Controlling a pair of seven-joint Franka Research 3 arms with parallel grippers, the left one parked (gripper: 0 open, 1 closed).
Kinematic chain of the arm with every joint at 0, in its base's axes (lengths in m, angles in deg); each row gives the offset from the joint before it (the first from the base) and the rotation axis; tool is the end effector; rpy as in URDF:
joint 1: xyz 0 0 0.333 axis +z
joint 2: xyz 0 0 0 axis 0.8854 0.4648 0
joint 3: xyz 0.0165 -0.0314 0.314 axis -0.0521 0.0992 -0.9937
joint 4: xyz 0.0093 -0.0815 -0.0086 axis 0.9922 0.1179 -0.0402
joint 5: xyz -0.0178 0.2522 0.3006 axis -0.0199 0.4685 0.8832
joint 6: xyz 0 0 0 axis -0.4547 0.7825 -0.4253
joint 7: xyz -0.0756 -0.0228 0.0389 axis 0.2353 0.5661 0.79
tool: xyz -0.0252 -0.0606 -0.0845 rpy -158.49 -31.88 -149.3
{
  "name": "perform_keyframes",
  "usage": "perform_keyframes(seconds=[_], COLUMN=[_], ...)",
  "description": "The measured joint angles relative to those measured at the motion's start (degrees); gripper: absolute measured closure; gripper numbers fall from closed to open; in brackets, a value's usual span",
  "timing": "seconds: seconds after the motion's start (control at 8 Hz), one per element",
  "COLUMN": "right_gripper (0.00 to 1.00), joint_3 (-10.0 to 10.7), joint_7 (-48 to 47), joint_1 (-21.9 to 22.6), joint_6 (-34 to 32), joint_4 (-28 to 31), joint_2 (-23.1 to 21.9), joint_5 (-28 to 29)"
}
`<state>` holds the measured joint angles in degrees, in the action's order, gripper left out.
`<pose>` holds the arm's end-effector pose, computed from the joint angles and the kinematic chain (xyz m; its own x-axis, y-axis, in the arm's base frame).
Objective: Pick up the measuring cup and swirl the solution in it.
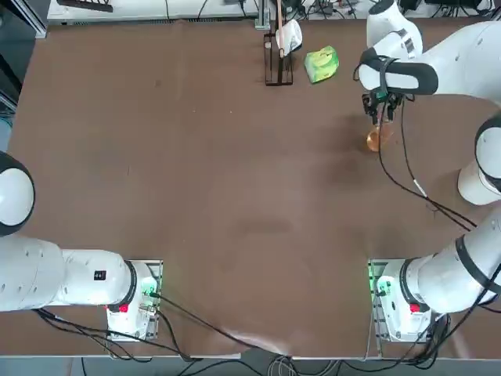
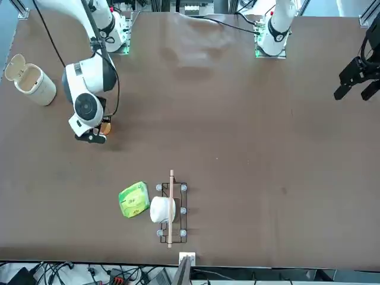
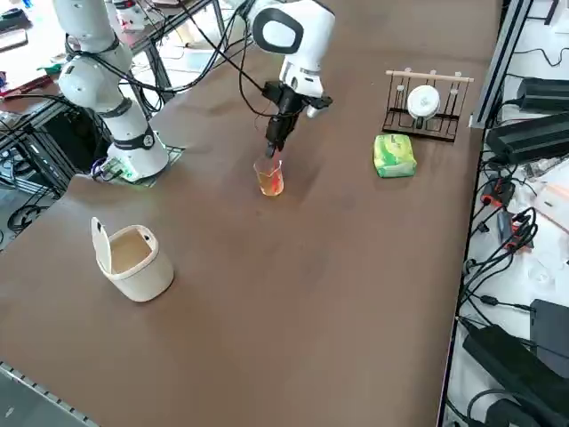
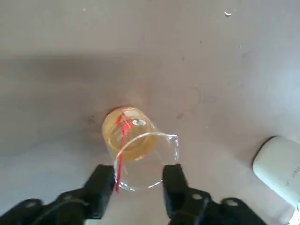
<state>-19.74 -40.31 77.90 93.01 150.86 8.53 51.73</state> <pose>0.5340 0.1132 0.2922 0.9649 -0.1014 -0.2424 0.0015 -0.9204 0.3909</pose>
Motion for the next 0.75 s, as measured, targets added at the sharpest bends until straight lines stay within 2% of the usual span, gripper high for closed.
perform_keyframes(seconds=[0.12, 0.25, 0.75], right_gripper=[0.09, 0.00, 0.00], joint_3=[0.0, -0.1, -0.2], joint_7=[0.0, 0.0, 0.1], joint_1=[0.4, 1.0, 2.4], joint_6=[-1.2, -2.9, -5.5], joint_4=[-1.0, -2.1, -4.9], joint_2=[-0.1, -0.2, -0.4], joint_5=[0.0, 0.0, 0.1])
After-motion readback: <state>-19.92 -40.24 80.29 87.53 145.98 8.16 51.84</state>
